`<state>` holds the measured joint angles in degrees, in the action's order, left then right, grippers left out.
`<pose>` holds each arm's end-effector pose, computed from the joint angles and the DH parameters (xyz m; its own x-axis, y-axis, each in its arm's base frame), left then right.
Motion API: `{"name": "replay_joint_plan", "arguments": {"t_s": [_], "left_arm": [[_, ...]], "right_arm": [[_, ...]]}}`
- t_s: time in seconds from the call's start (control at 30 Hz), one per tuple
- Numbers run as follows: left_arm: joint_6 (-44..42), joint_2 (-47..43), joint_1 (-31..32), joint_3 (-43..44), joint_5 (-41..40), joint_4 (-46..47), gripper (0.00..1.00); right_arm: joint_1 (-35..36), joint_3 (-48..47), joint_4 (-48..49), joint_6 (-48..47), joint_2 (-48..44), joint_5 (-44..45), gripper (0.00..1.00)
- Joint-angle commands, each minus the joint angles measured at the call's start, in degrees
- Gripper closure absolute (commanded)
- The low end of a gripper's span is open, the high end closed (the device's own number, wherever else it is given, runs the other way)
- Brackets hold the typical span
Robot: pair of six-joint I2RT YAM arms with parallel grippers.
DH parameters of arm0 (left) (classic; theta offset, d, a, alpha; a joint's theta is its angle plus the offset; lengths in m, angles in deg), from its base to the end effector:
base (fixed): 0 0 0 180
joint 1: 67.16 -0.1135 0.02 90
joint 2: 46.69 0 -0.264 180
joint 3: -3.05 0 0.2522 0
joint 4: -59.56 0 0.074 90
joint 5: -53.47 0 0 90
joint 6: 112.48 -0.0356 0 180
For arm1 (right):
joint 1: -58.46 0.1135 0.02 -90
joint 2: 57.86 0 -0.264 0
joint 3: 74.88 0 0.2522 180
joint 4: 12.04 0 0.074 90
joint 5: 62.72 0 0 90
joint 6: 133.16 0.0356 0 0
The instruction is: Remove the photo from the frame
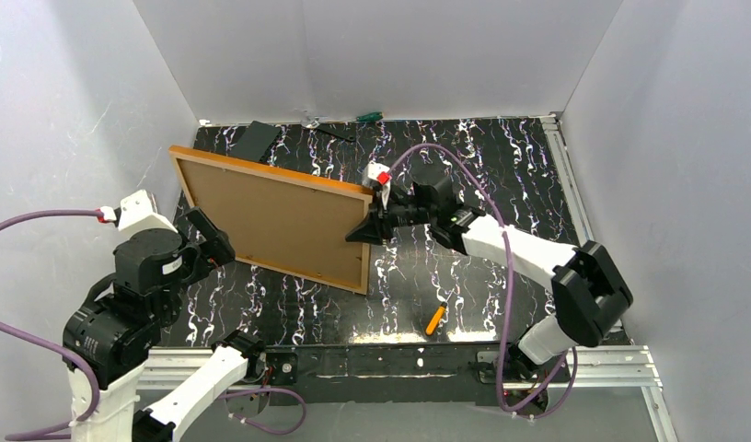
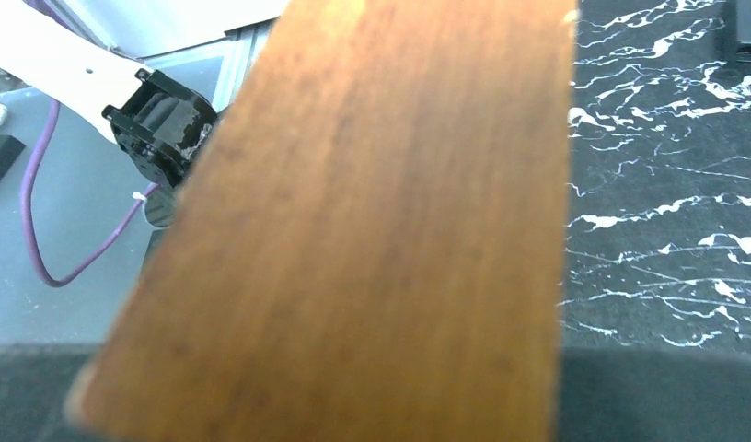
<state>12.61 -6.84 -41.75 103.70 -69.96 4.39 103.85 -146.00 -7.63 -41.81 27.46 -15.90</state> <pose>0.0478 -0.0010 0.5130 0.1513 -0.6030 -0.7832 -0.0613 0.7851 -0.6163 0.2225 0.2602 0.2978 -0.1428 -0.1203 -0.9824 -0.9896 0.0349 0.1395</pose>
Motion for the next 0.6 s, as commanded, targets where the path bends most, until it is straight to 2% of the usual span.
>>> {"name": "replay_joint_plan", "arguments": {"t_s": [0.0,0.23,0.43,0.57], "left_arm": [[-0.6,-0.1,0.2,-1.6,-2.5,0.0,0.02],[0.4,-0.2,0.2,-3.8,-0.4,-0.1,0.02],[0.8,0.0,0.2,-4.8,1.4,-1.0,0.02],[1.0,-0.2,0.2,-5.3,1.4,-1.2,0.02]], "right_arm": [[0.1,-3.9,-10.8,4.9,6.6,-10.6,0.99],[-2.4,-12.9,-12.7,7.9,17.2,-14.5,0.99],[-2.8,-22.4,-18.0,8.1,26.5,-18.4,0.99],[-3.0,-24.6,-18.1,11.0,30.4,-19.7,0.99]]}}
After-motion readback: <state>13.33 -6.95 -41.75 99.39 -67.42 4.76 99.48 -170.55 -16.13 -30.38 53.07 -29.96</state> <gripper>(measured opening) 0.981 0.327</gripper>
